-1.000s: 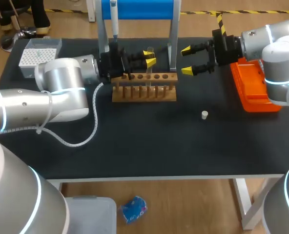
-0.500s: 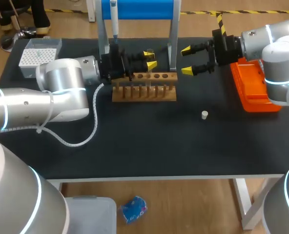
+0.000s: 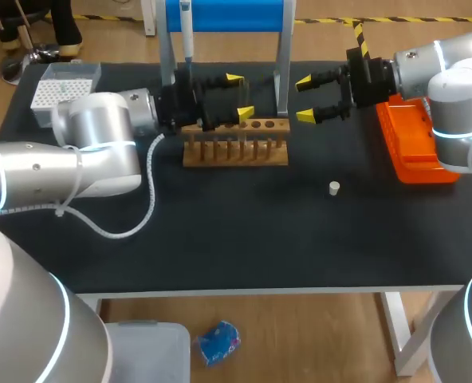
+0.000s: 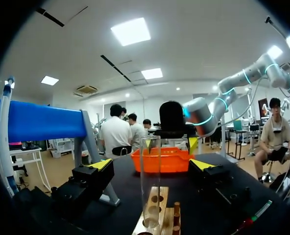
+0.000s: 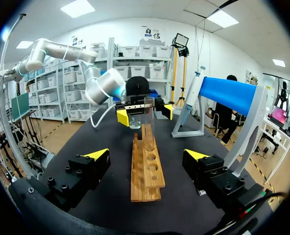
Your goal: Invert the test tube, pick up the pipette, mount the tip to pipette, aspirate from beaker and dispense into the tube, eject the tip, return the pipette, and cap with the stopper.
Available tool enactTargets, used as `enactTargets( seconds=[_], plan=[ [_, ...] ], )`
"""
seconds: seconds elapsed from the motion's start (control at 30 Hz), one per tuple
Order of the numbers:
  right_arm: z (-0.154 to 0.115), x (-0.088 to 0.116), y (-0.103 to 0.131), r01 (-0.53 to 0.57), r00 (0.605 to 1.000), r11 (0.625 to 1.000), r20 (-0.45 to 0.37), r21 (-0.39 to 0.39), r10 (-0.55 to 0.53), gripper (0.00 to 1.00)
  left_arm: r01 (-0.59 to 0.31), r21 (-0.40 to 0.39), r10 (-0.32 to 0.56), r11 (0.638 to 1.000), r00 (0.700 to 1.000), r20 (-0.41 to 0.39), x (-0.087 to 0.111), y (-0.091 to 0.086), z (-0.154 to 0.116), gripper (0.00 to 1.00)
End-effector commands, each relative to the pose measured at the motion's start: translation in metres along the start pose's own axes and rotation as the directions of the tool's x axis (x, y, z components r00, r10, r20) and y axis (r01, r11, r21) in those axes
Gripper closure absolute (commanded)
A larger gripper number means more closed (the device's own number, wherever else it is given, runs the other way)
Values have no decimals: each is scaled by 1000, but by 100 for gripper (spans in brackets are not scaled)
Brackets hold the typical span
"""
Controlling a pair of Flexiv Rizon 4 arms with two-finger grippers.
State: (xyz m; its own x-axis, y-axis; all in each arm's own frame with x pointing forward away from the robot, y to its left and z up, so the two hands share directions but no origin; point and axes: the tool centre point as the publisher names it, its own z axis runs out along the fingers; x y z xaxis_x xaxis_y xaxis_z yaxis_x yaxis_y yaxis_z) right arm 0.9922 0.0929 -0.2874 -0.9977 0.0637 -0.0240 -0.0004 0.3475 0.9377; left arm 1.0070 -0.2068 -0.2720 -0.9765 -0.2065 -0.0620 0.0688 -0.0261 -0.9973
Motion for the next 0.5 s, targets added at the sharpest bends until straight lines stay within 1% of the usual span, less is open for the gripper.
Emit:
enactTargets(
  seconds=[0.03, 0.07, 0.13, 0.2, 0.33, 0.5],
  plan=[
    [0, 1, 0, 1, 1000, 1000, 1, 1, -1, 0, 15, -93, -14, 996, 1000, 7, 5, -22, -7, 0],
    [0, 1, 0, 1, 1000, 1000, 1, 1, -1, 0, 14, -93, -13, 996, 1000, 7, 5, -27, -8, 0],
    [0, 1, 0, 1, 1000, 1000, 1, 1, -1, 0, 23, -140, -20, 990, 1000, 20, 4, -33, -12, 0],
    [0, 1, 0, 1, 1000, 1000, 1, 1, -1, 0, 28, -167, -25, 986, 999, 20, 4, -40, -14, 0],
    [0, 1, 0, 1, 1000, 1000, 1, 1, -1, 0, 42, -244, -39, 969, 999, 17, 4, -50, -19, 0],
    [0, 1, 0, 1, 1000, 1000, 1, 1, -1, 0, 45, -300, -40, 953, 999, 21, 7, -61, -32, 0]
  ],
)
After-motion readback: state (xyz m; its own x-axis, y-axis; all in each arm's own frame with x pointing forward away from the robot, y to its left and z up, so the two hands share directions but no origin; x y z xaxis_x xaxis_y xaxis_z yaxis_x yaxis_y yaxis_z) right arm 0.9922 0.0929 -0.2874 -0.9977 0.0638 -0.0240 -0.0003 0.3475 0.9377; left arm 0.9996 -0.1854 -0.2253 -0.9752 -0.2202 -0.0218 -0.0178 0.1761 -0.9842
